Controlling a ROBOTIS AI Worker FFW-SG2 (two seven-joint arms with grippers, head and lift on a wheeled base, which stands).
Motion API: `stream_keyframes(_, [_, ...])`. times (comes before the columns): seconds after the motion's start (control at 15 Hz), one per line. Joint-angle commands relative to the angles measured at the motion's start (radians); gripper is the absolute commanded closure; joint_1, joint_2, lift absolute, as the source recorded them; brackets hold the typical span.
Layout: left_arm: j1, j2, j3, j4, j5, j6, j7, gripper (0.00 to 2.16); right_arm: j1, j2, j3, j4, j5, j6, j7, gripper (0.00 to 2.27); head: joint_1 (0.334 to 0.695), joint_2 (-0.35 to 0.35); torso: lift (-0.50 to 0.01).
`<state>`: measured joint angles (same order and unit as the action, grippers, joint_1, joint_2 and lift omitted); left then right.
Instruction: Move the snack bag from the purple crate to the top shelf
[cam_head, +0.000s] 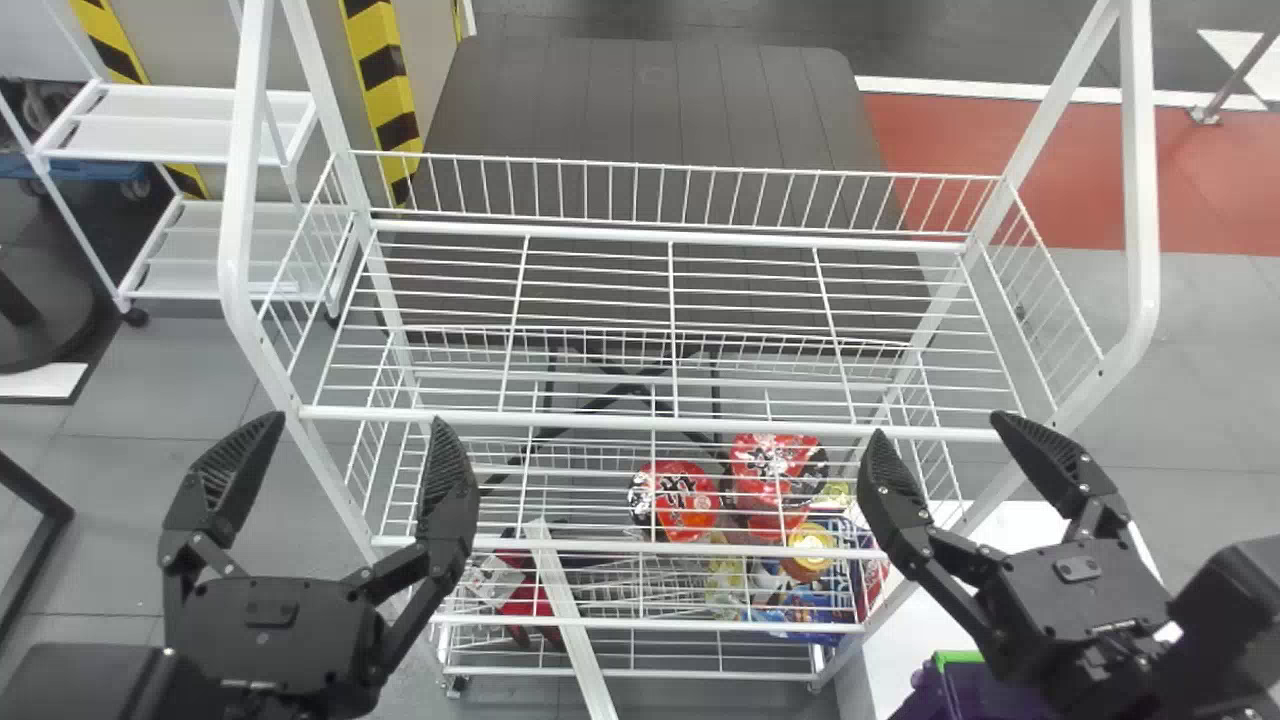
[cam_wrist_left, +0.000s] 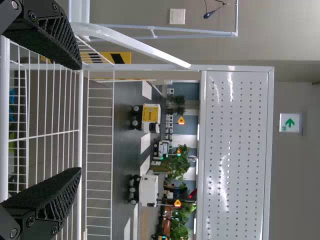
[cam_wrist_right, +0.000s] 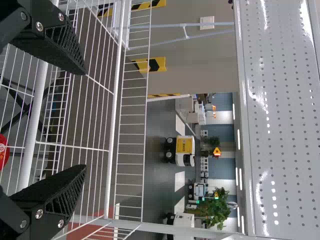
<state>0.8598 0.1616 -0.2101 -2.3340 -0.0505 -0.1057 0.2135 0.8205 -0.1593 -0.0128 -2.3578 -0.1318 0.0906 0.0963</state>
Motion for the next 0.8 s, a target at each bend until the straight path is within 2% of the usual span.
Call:
stream_keyframes(0.0, [0.004, 0.001, 0.0, -0.004, 0.001, -0.002, 0.0, 0.09, 0.005, 0.0, 0.0, 0.0, 0.0, -0.03, 0.0, 0.17, 0.695, -0.06, -0.031])
stream_keyframes(0.73, [0.008, 0.007, -0.002, -0.001, 0.017, -0.012, -0.017, 0.09, 0.011, 0.0, 0.0, -0.001, -0.005, -0.051, 0.005, 0.17, 0.695, -0.065, -0.075])
